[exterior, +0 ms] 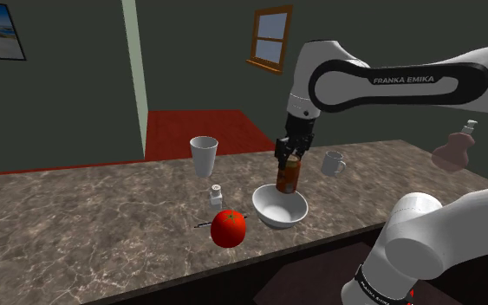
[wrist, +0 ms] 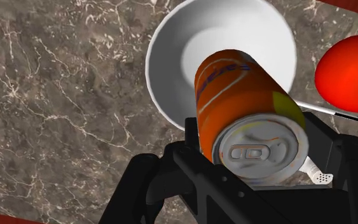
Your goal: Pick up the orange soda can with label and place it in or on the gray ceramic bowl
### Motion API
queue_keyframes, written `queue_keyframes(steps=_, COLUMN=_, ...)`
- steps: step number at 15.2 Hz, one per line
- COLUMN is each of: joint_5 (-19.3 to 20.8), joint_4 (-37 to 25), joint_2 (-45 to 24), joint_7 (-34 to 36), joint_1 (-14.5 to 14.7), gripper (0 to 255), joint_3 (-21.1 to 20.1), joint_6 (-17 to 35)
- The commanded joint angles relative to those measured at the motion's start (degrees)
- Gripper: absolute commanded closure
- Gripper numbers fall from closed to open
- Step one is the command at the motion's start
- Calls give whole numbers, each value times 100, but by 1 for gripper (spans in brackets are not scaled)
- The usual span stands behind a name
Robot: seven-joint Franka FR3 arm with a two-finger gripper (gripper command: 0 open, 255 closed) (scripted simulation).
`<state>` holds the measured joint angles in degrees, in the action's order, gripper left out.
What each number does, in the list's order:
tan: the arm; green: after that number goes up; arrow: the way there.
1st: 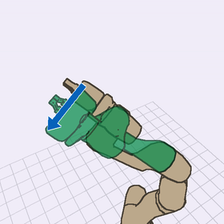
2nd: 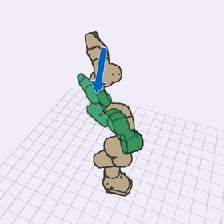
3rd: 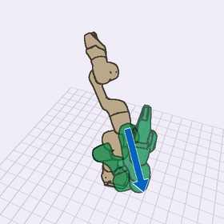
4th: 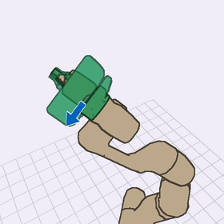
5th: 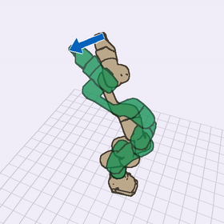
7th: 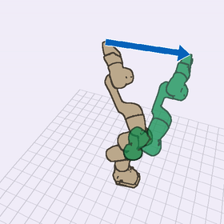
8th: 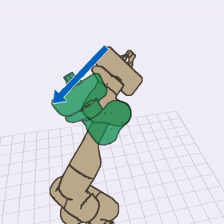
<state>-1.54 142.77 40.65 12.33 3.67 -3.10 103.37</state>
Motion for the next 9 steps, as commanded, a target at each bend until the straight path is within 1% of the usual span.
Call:
queue_keyframes(steps=1, joint_5=-13, joint_4=158, joint_2=7, joint_7=16, joint_1=10, gripper=255, joint_3=-18, joint_6=155)
queue_keyframes(steps=9, joint_5=-29, joint_4=730, joint_2=-64, joint_7=18, joint_1=17, gripper=255, joint_3=-38, joint_6=800)
